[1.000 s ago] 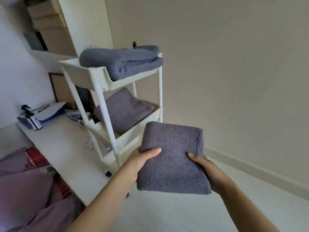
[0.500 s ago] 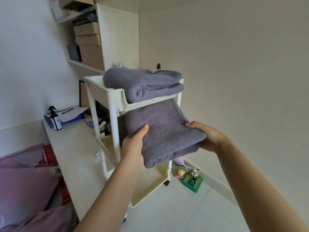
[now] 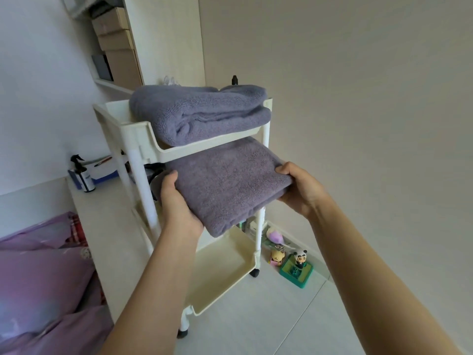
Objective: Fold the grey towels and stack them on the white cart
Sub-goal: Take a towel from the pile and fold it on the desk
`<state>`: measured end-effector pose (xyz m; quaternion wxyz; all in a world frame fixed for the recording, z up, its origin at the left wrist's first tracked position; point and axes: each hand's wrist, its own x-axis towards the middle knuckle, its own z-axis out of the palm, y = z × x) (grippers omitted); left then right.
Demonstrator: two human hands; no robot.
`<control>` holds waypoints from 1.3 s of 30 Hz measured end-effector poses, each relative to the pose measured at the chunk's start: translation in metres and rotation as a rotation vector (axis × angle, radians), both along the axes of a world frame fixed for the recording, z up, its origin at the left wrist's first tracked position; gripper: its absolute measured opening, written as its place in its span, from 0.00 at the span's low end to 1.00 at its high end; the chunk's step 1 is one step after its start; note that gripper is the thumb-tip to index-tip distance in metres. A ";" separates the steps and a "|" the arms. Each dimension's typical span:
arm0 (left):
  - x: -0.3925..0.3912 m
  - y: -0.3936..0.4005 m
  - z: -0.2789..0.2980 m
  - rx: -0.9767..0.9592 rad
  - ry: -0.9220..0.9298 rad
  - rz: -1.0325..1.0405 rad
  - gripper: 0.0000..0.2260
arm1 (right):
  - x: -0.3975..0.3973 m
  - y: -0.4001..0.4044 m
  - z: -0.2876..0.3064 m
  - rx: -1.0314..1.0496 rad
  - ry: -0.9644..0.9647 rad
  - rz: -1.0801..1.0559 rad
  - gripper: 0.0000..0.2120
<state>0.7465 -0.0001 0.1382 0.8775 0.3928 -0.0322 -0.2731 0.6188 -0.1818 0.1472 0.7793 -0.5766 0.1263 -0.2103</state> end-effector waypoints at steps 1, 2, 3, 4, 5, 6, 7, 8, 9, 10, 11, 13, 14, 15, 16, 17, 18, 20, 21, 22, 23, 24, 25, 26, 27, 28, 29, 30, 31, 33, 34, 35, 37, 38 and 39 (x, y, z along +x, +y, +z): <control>0.003 -0.002 0.001 0.001 0.020 0.016 0.13 | 0.003 -0.002 -0.005 0.015 0.005 -0.012 0.19; 0.008 -0.005 -0.001 0.029 0.005 0.022 0.15 | 0.007 -0.002 -0.011 0.002 0.023 -0.016 0.20; 0.012 -0.006 -0.003 0.077 -0.024 0.029 0.20 | 0.011 0.000 -0.015 -0.029 0.054 -0.015 0.21; 0.017 -0.008 -0.005 0.133 -0.051 0.032 0.29 | 0.016 0.002 -0.018 -0.063 0.087 -0.020 0.20; 0.020 -0.008 -0.008 0.196 -0.060 0.052 0.35 | 0.019 0.005 -0.020 -0.086 0.114 -0.034 0.18; 0.025 -0.009 -0.013 0.232 -0.080 0.065 0.36 | 0.022 0.008 -0.020 -0.088 0.114 -0.052 0.15; 0.027 -0.007 -0.014 0.248 -0.110 0.065 0.34 | 0.025 0.010 -0.020 -0.077 0.086 -0.055 0.14; 0.029 -0.005 -0.014 0.252 -0.129 0.063 0.32 | 0.029 0.010 -0.018 -0.062 0.035 -0.040 0.16; 0.033 -0.005 -0.015 0.228 -0.136 0.097 0.32 | 0.033 0.009 -0.016 -0.041 -0.026 -0.018 0.18; 0.035 -0.004 -0.013 0.176 -0.154 0.165 0.33 | 0.038 0.009 -0.013 -0.018 -0.080 -0.004 0.20; 0.039 -0.005 -0.012 0.134 -0.175 0.241 0.34 | 0.044 0.007 -0.012 0.011 -0.118 -0.005 0.21; 0.044 -0.010 -0.012 0.140 -0.209 0.345 0.37 | 0.056 0.008 -0.012 0.043 -0.114 -0.039 0.24; 0.045 -0.013 -0.013 0.187 -0.216 0.367 0.38 | 0.061 0.009 -0.014 0.038 -0.079 -0.061 0.24; 0.046 -0.013 -0.015 0.236 -0.212 0.380 0.36 | 0.067 0.013 -0.017 0.016 -0.029 -0.081 0.24; 0.048 -0.013 -0.018 0.279 -0.203 0.395 0.33 | 0.071 0.017 -0.019 -0.019 0.024 -0.115 0.23; 0.050 -0.014 -0.021 0.294 -0.204 0.415 0.33 | 0.072 0.019 -0.021 -0.052 0.062 -0.149 0.22; 0.055 -0.015 -0.021 0.304 -0.229 0.442 0.36 | 0.076 0.020 -0.022 -0.058 0.065 -0.172 0.20; 0.068 -0.018 -0.020 0.339 -0.342 0.524 0.40 | 0.078 0.020 -0.021 0.008 0.013 -0.186 0.18; 0.076 -0.021 -0.021 0.359 -0.404 0.555 0.39 | 0.078 0.020 -0.021 0.037 -0.013 -0.194 0.17; 0.083 -0.025 -0.021 0.405 -0.442 0.573 0.38 | 0.079 0.021 -0.021 0.049 -0.026 -0.209 0.16; 0.086 -0.026 -0.022 0.459 -0.434 0.573 0.38 | 0.080 0.021 -0.023 0.054 -0.021 -0.230 0.15; 0.085 -0.024 -0.022 0.522 -0.412 0.558 0.39 | 0.082 0.023 -0.027 0.054 -0.002 -0.256 0.16; 0.080 -0.022 -0.023 0.560 -0.392 0.549 0.38 | 0.084 0.023 -0.031 0.046 0.025 -0.284 0.17; 0.074 -0.019 -0.025 0.577 -0.360 0.523 0.37 | 0.085 0.024 -0.035 0.038 0.052 -0.309 0.18; 0.067 -0.016 -0.027 0.569 -0.343 0.499 0.36 | 0.087 0.026 -0.036 0.031 0.074 -0.328 0.18; 0.062 -0.014 -0.030 0.559 -0.337 0.487 0.35 | 0.089 0.026 -0.037 0.025 0.087 -0.345 0.18; 0.057 -0.013 -0.032 0.548 -0.346 0.482 0.36 | 0.091 0.026 -0.037 0.019 0.093 -0.363 0.18; 0.054 -0.012 -0.036 0.554 -0.370 0.478 0.38 | 0.093 0.027 -0.037 0.011 0.094 -0.380 0.18; 0.049 -0.012 -0.039 0.565 -0.404 0.478 0.40 | 0.093 0.027 -0.038 0.004 0.093 -0.394 0.17; 0.043 -0.013 -0.043 0.529 -0.424 0.486 0.37 | 0.094 0.028 -0.040 -0.014 0.081 -0.413 0.17; 0.041 -0.013 -0.041 0.469 -0.405 0.508 0.33 | 0.093 0.029 -0.041 -0.029 0.071 -0.418 0.17; 0.042 -0.013 -0.039 0.432 -0.378 0.533 0.31 | 0.090 0.030 -0.042 -0.046 0.062 -0.424 0.15; 0.047 -0.013 -0.039 0.400 -0.354 0.555 0.30 | 0.087 0.033 -0.045 -0.096 0.049 -0.445 0.13; 0.052 -0.013 -0.042 0.391 -0.351 0.550 0.29 | 0.085 0.034 -0.045 -0.136 0.057 -0.461 0.13; 0.055 -0.013 -0.046 0.409 -0.352 0.540 0.29 | 0.084 0.035 -0.045 -0.189 0.080 -0.480 0.14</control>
